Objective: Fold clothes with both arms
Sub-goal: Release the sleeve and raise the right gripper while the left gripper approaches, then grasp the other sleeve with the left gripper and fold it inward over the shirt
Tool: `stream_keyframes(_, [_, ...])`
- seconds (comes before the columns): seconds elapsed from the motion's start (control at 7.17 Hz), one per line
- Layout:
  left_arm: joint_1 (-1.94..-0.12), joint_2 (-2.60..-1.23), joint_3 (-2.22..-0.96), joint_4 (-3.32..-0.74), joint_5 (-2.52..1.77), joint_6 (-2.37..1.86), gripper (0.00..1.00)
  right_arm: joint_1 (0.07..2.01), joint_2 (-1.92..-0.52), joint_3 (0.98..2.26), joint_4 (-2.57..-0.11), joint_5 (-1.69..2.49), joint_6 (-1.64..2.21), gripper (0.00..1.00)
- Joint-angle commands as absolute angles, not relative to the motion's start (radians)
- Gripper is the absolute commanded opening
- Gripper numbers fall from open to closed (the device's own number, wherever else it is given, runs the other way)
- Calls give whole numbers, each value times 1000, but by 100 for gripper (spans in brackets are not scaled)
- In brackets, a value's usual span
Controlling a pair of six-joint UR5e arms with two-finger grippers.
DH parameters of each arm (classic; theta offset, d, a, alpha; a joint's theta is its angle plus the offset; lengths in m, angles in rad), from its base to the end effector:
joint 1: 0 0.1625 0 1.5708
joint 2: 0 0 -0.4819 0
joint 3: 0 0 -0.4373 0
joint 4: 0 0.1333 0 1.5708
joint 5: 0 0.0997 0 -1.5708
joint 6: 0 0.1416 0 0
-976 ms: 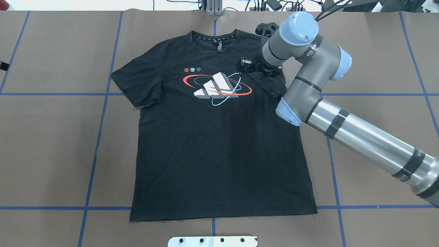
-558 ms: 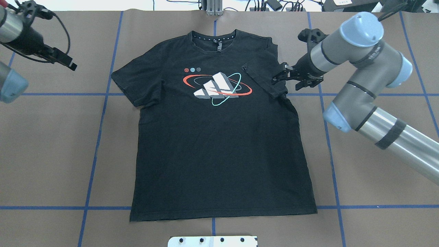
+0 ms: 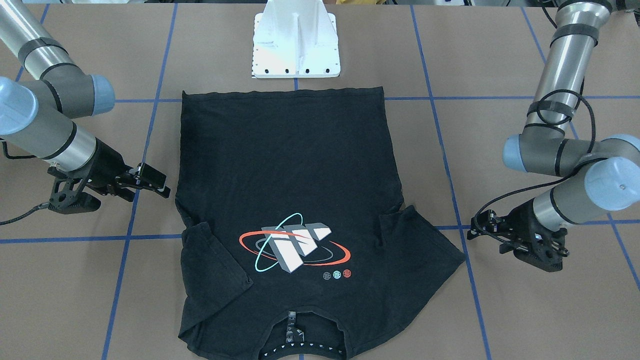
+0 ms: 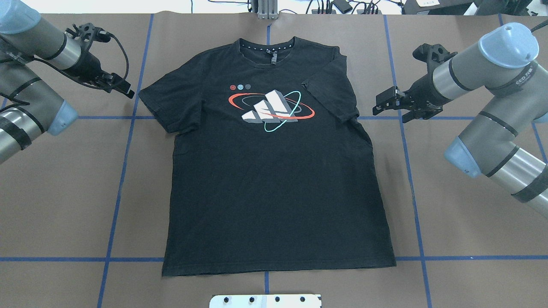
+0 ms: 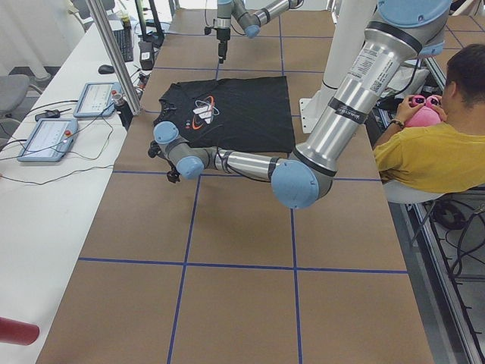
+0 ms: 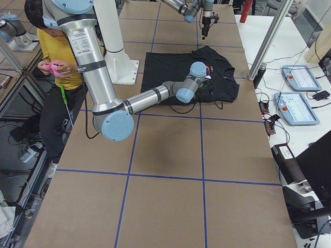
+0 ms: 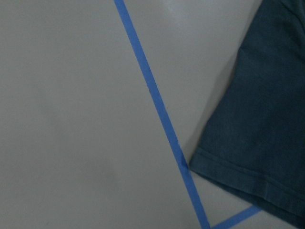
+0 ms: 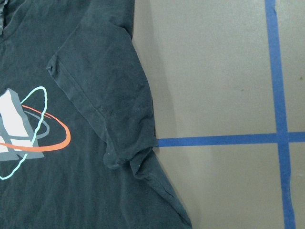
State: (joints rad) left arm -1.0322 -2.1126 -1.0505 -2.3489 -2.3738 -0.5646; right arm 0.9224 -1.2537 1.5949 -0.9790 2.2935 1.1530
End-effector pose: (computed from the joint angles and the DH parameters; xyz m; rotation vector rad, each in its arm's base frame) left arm 0.3966 -0.7249 0.5630 0.2454 1.0414 0.2972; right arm -0.3954 -0.5875 0.4572 0.0291 -1.1082 0.1150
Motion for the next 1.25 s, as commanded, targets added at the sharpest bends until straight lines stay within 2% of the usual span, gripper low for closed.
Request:
stream_keyframes(0.0, [-1006,-2147,-1011,-2401,-2343,-655,87,922,-1262,1595,-979,2289,1152,100])
stream_keyframes(0.14, [-997,-2161,-1005,-2399,-2295,-655,82,922,-1262,1595,-979,2287,1152,100])
stream_keyframes(0.28, [-997,-2161,-1002,-2401,-2292,-655,70,920,-1262,1592,-979,2284,1152,100])
stream_keyframes(0.42, [-997,-2161,-1000,-2401,-2290,-655,66,920,-1262,1591,-979,2283,1152,100])
stream_keyframes(1.12, [-983,-2187,-960,-2411,-2253,-655,57,919,-1267,1588,-979,2280,1150,100])
